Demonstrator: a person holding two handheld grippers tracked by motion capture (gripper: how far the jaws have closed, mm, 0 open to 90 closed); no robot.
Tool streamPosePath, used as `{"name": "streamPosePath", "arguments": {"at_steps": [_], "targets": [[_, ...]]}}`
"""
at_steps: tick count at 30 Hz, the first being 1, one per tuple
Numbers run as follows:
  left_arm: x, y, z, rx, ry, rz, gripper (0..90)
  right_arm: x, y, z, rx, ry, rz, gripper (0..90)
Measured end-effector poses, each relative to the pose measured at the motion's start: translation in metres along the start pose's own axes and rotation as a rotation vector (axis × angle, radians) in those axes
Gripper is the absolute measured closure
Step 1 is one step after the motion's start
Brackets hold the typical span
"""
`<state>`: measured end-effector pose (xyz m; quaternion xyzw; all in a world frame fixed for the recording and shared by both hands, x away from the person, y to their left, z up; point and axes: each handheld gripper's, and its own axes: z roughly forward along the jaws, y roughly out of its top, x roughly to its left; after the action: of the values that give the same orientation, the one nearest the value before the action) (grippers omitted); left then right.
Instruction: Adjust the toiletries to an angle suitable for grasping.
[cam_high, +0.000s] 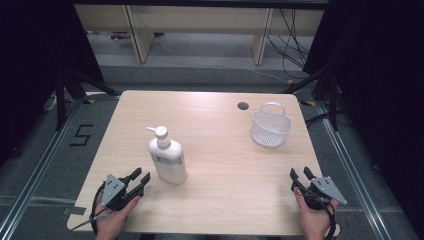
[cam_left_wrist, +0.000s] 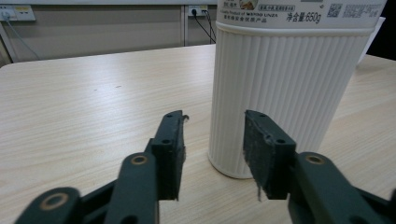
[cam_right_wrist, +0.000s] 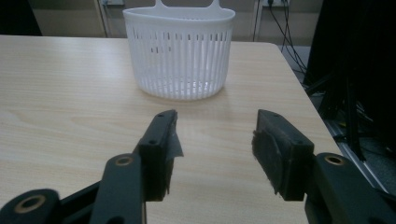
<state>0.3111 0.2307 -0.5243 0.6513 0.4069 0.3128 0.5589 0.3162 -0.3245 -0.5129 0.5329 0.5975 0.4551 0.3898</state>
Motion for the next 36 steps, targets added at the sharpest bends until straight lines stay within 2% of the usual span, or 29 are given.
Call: {"name": "streamPosePath", "arguments": {"at_steps": [1,2,4,6,7,8,10,11,12,13,14,15,18,19,20,22,23,24,25,27,28,29,34,35,36], "targets": [[-0.001,0.0,0.0,0.0,-0.004,-0.001,64.8,0.001,0.0,0.0,0.013,0.014,0.021,46.0],[-0.002,0.0,-0.001,0.001,-0.005,-0.004,68.1,0.0,0.0,0.001,0.012,-0.001,0.009,45.2],[-0.006,0.002,-0.003,0.005,-0.017,-0.005,73.7,0.001,0.001,0.0,0.017,0.007,0.024,44.8],[-0.011,0.005,-0.004,-0.017,-0.05,0.007,79.8,-0.001,0.0,0.002,0.019,0.033,0.004,45.7],[-0.014,0.009,-0.005,-0.019,-0.06,0.008,83.3,0.001,0.001,0.001,0.035,0.02,0.023,46.7],[-0.019,0.013,-0.005,-0.037,-0.082,0.019,86.3,0.002,0.001,0.002,0.04,0.017,0.031,49.2],[-0.029,0.021,-0.004,-0.045,-0.122,0.04,89.3,0.002,0.001,0.002,0.031,0.019,0.012,58.4],[-0.032,0.024,-0.003,-0.042,-0.13,0.054,89.4,0.001,0.001,0.001,0.049,0.012,-0.013,62.2],[-0.037,0.027,-0.002,-0.037,-0.14,0.054,89.4,0.002,0.002,0.0,0.058,0.019,0.004,66.2],[-0.041,0.03,0.003,-0.059,-0.164,0.064,89.5,0.003,0.002,0.001,0.054,0.026,0.008,70.7],[-0.046,0.033,0.004,-0.047,-0.165,0.079,89.5,0.002,0.001,0.002,0.032,0.031,0.0,74.4],[-0.05,0.035,0.008,-0.057,-0.173,0.085,89.5,0.002,0.001,0.002,0.041,0.029,0.0,76.7],[-0.057,0.041,0.016,-0.04,-0.164,0.096,89.5,0.003,0.001,0.002,0.041,0.038,0.003,79.1],[-0.057,0.041,0.019,-0.058,-0.172,0.099,89.5,0.003,0.001,0.002,0.043,0.029,0.001,79.1],[-0.058,0.043,0.019,-0.039,-0.156,0.09,89.5,0.003,0.001,0.003,0.027,0.034,-0.001,79.0],[-0.058,0.044,0.023,-0.043,-0.156,0.087,89.5,0.003,0.001,0.003,0.028,0.033,-0.002,78.2],[-0.058,0.044,0.024,-0.033,-0.152,0.08,89.5,0.004,0.001,0.003,0.028,0.038,0.017,77.5],[-0.059,0.044,0.025,-0.036,-0.156,0.086,89.5,0.002,0.001,0.003,0.037,0.04,-0.027,76.6],[-0.059,0.044,0.025,-0.027,-0.153,0.089,89.4,0.002,0.002,0.002,0.051,0.027,-0.035,76.0],[-0.059,0.044,0.027,-0.025,-0.153,0.087,89.4,0.006,0.001,0.002,0.052,0.031,0.01,75.2],[-0.059,0.044,0.028,-0.025,-0.152,0.091,89.4,0.004,0.001,0.003,0.037,0.034,-0.024,74.9],[-0.059,0.044,0.03,-0.031,-0.156,0.087,89.3,0.003,0.001,0.003,0.036,0.029,-0.032,74.6],[-0.059,0.045,0.035,-0.022,-0.151,0.089,89.2,0.006,0.001,0.002,0.05,0.031,0.009,72.8],[-0.06,0.045,0.037,-0.034,-0.158,0.087,89.1,0.003,0.001,0.003,0.036,0.03,-0.021,72.5],[-0.06,0.045,0.037,-0.019,-0.149,0.09,89.1,0.003,0.001,0.003,0.036,0.031,-0.025,72.4]]}}
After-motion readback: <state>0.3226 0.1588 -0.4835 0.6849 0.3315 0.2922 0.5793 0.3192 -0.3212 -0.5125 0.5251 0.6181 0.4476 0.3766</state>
